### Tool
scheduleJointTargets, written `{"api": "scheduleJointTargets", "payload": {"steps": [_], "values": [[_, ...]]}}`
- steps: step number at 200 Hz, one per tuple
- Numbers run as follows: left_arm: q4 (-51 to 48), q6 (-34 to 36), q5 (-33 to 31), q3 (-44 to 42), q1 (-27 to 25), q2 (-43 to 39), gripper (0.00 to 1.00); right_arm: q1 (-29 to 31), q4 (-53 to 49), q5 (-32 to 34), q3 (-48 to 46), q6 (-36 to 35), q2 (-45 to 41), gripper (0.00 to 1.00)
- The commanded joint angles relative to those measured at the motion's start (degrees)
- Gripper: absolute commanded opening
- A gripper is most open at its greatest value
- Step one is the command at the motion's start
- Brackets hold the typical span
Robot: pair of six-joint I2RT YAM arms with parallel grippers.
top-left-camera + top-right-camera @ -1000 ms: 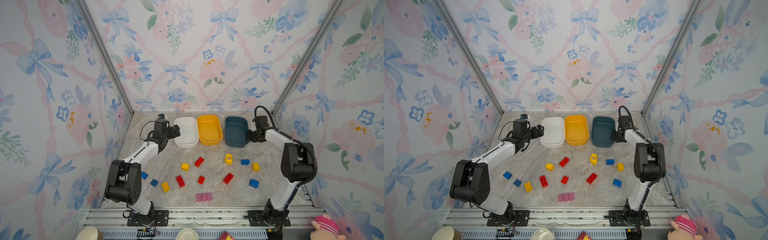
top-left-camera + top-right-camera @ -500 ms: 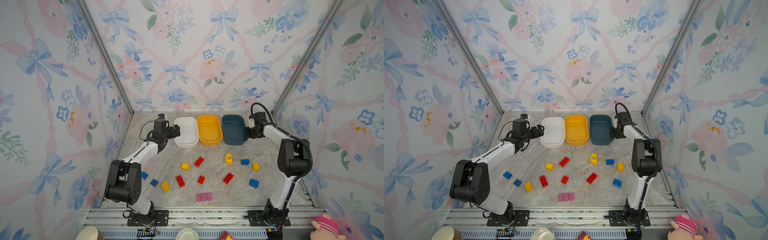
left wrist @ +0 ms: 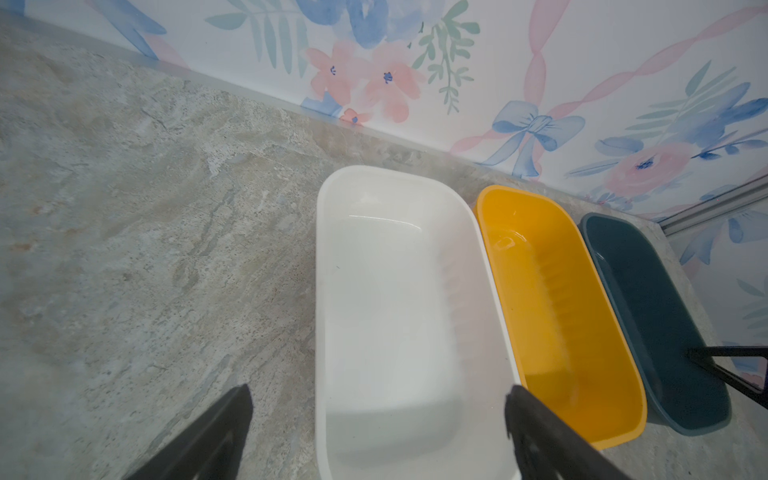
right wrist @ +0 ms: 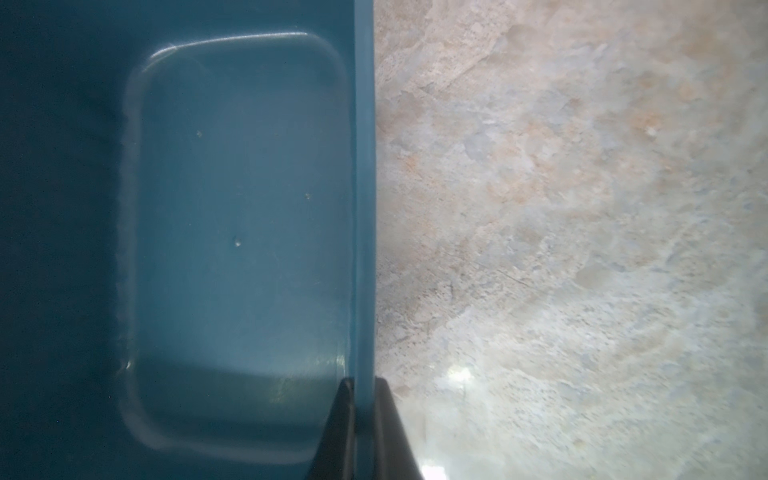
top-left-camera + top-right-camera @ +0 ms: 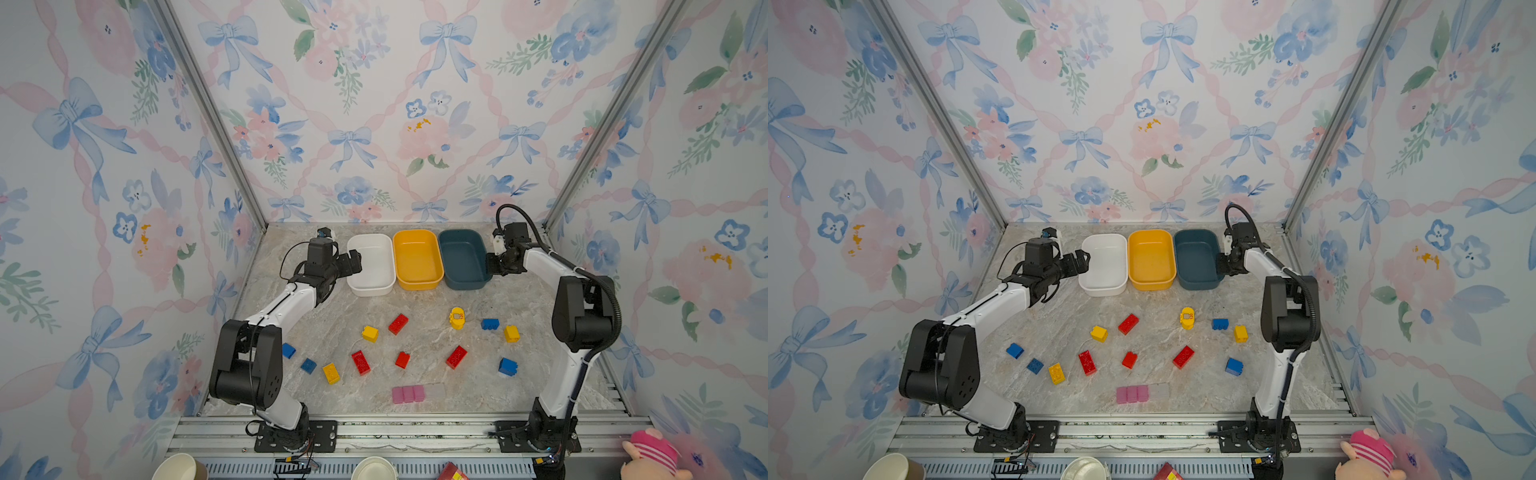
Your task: Sort the legos into containers by color
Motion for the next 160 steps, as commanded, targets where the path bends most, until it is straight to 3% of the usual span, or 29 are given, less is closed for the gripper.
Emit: {"api": "scheduleJointTargets", "payload": {"steps": [1,31,58,82,160], "values": [[1.4,0.8,1.0,0.6,0.4,0.2,0.97,1.6,-2.9,-1.1,1.3,-0.9,2.3,0.06],[1.3,1.0,0.9,0.5,0.4,0.0,0.97,1.7,-3.2,-1.0,1.4,-1.0,2.1,0.13],[1.2,1.0,1.0,0.5,0.4,-0.3,0.98,1.3,-3.1,-0.9,0.8,-0.7,0.7,0.36],[1.2,1.0,1.1,0.4,0.4,-0.5,0.98,0.8,-2.0,-1.4,-0.4,0.3,-1.6,0.49],[2.3,0.1,1.3,-1.4,0.4,-2.4,0.98,0.2,-4.8,-3.2,-5.0,4.0,-11.7,0.7]]}}
